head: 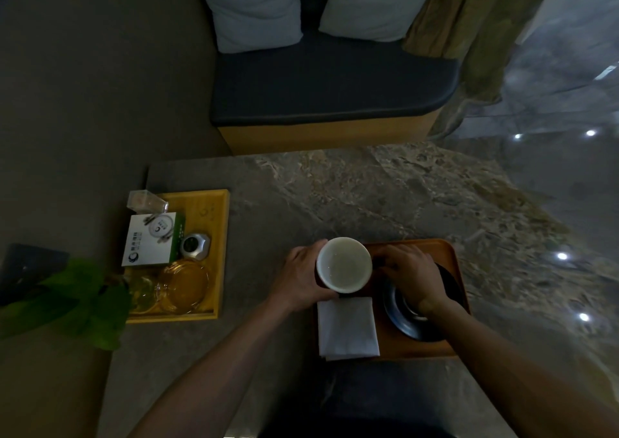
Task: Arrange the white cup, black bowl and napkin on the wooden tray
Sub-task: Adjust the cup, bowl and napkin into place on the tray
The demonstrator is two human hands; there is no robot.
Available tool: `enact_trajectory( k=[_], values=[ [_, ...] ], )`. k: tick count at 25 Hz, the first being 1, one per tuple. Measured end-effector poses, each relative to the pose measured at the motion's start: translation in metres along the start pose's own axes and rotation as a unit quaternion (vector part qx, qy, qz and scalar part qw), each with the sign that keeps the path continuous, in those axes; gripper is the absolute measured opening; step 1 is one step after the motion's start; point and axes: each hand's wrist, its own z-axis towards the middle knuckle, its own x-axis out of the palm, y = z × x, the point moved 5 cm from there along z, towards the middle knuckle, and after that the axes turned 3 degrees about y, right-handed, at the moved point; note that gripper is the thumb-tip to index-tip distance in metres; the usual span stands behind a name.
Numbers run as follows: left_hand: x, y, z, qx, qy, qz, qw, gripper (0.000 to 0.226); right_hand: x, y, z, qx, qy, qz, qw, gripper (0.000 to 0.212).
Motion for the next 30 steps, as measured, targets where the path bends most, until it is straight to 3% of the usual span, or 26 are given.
enact_trajectory(
  k=[30],
  values=[
    [-0.0036,-0.0007,0.0028,-0.005,-0.007,-0.014,1.0,0.112,-0.006,0.0063,0.0041,0.022,0.007,0.005,1.0,0.026]
  ],
)
